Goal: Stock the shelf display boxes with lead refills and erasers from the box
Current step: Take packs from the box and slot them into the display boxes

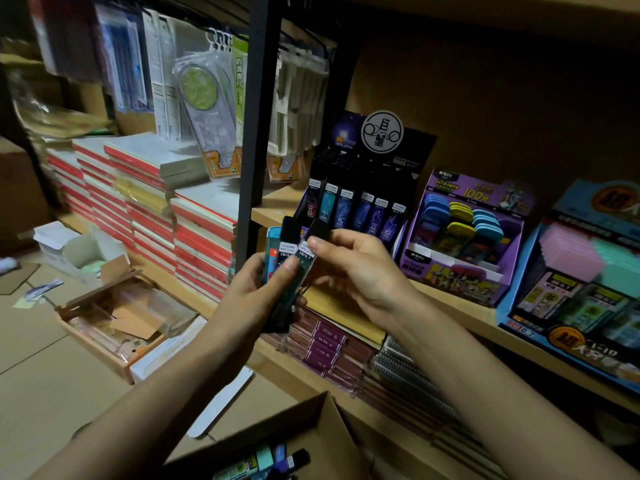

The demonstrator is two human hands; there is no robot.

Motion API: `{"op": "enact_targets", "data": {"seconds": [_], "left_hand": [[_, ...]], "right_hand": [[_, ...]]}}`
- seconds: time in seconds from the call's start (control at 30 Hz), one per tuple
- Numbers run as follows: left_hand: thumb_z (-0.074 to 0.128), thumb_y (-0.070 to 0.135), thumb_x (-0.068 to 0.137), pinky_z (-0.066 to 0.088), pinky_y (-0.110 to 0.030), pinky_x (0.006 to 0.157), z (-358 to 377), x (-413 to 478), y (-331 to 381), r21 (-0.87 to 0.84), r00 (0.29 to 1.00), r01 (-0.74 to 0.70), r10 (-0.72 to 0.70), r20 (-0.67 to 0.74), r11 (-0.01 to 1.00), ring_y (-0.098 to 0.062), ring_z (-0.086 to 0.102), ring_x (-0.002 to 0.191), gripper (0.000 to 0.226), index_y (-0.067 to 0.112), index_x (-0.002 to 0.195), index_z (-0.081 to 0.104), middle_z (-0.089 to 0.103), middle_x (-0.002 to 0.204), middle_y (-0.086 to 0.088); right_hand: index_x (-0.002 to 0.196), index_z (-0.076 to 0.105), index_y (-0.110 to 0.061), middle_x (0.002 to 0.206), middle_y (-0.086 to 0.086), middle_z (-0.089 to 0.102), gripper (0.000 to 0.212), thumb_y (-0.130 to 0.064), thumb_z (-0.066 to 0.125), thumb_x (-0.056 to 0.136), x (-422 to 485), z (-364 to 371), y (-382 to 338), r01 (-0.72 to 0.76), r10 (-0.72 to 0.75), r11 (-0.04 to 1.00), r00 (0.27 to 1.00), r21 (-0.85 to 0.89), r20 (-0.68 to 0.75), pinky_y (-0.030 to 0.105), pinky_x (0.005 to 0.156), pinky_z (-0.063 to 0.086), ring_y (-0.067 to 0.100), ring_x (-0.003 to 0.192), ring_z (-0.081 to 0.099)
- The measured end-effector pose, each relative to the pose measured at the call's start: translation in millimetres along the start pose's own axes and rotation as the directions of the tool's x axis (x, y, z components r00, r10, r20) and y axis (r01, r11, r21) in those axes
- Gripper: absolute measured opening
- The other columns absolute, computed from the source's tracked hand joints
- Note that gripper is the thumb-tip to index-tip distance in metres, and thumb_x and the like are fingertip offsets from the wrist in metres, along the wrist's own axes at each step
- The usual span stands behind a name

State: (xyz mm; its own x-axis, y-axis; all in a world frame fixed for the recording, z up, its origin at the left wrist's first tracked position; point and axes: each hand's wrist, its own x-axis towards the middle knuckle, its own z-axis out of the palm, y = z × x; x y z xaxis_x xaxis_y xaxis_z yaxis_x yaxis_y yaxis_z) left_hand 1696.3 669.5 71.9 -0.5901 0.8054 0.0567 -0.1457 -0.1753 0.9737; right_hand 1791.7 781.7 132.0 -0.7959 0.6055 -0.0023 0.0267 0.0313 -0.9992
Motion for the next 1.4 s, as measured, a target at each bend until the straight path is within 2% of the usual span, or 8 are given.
{"op": "enact_targets", "data": {"seconds": [0.1,0.23,0.37,0.5,0.77,0.97,1.2,1.4], "left_hand": [[0.048,0.054,0.08,0.054,-0.022,0.051,3.7,5.1,-5.1,-0.047,0.999,0.013,-0.016,-0.051,0.999,-0.009,0.068,0.064,0.041,0.023,0.105,0.055,0.073,0.078,0.004],[0.05,0.047,0.081,0.051,-0.026,0.049,-1.8,11.9,-6.1,-0.154,0.996,0.036,-0.048,-0.08,0.987,-0.011,0.063,0.056,0.041,0.015,0.106,0.053,0.071,0.076,-0.001],[0.051,0.047,0.081,0.051,-0.027,0.049,-12.1,12.9,-8.9,-0.154,0.994,0.038,-0.053,-0.093,0.987,-0.01,0.063,0.055,0.042,0.016,0.108,0.054,0.072,0.077,-0.001],[0.052,0.047,0.079,0.052,-0.025,0.049,-14.7,11.8,-9.3,-0.159,0.994,0.026,-0.043,-0.103,0.987,-0.009,0.065,0.057,0.042,0.017,0.109,0.056,0.073,0.078,-0.001],[0.047,0.041,0.09,0.053,-0.024,0.049,-12.3,10.2,-4.4,-0.157,0.993,-0.005,-0.014,-0.119,0.988,-0.008,0.065,0.057,0.031,0.018,0.107,0.056,0.073,0.077,0.001],[0.045,0.039,0.092,0.053,-0.024,0.049,-7.5,7.6,-3.8,-0.162,0.995,0.002,-0.019,-0.1,0.987,-0.009,0.064,0.057,0.028,0.017,0.107,0.054,0.072,0.076,0.001],[0.046,0.037,0.093,0.057,-0.025,0.053,-3.4,6.6,-3.9,-0.169,0.995,0.003,-0.019,-0.094,0.986,-0.01,0.066,0.06,0.027,0.018,0.109,0.055,0.073,0.08,-0.001],[0.044,0.034,0.095,0.057,-0.024,0.054,4.9,3.8,-1.1,-0.15,0.998,0.006,-0.015,-0.062,0.989,-0.01,0.067,0.059,0.022,0.019,0.106,0.054,0.073,0.074,0.003]], "right_hand": [[0.091,0.063,-0.011,0.078,-0.001,0.071,0.004,-0.012,0.062,0.088,7.5,-15.2,-9.8,0.031,-0.028,0.999,0.997,0.043,-0.067,0.015,0.048,0.048,0.006,0.061,0.064],[0.083,0.062,-0.012,0.077,-0.002,0.07,0.005,-0.012,0.062,0.088,20.3,-50.3,-41.2,0.193,-0.163,0.977,0.946,0.086,-0.279,0.017,0.053,0.052,0.01,0.067,0.066],[0.086,0.062,-0.014,0.082,-0.001,0.067,0.004,-0.012,0.062,0.089,36.8,-76.6,-56.7,0.295,-0.372,0.923,0.847,-0.246,-0.381,0.018,0.056,0.052,0.007,0.067,0.066],[0.091,0.065,-0.008,0.087,0.008,0.067,0.006,-0.012,0.065,0.087,54.7,-80.8,-50.9,0.272,-0.445,0.853,0.825,-0.444,-0.348,0.028,0.065,0.054,0.016,0.073,0.065],[0.078,0.063,-0.031,0.088,0.009,0.069,0.018,-0.015,0.069,0.083,72.1,-71.8,-32.3,0.231,-0.473,0.759,0.838,-0.608,-0.271,0.051,0.082,0.054,0.03,0.088,0.066],[0.087,0.068,-0.018,0.087,0.007,0.07,0.005,-0.017,0.07,0.083,77.3,-73.6,-27.1,0.218,-0.447,0.749,0.863,-0.626,-0.235,0.044,0.077,0.057,0.025,0.085,0.067],[0.092,0.068,0.007,0.085,0.016,0.068,0.021,-0.013,0.069,0.084,91.4,-72.7,-21.1,0.085,-0.351,0.78,0.879,-0.62,-0.321,0.03,0.067,0.057,0.021,0.075,0.067],[0.082,0.068,0.003,0.075,0.015,0.071,0.027,-0.024,0.068,0.086,91.9,-73.3,-29.5,-0.03,-0.296,0.644,0.912,-0.764,-0.285,0.025,0.056,0.056,0.02,0.064,0.069]]}}
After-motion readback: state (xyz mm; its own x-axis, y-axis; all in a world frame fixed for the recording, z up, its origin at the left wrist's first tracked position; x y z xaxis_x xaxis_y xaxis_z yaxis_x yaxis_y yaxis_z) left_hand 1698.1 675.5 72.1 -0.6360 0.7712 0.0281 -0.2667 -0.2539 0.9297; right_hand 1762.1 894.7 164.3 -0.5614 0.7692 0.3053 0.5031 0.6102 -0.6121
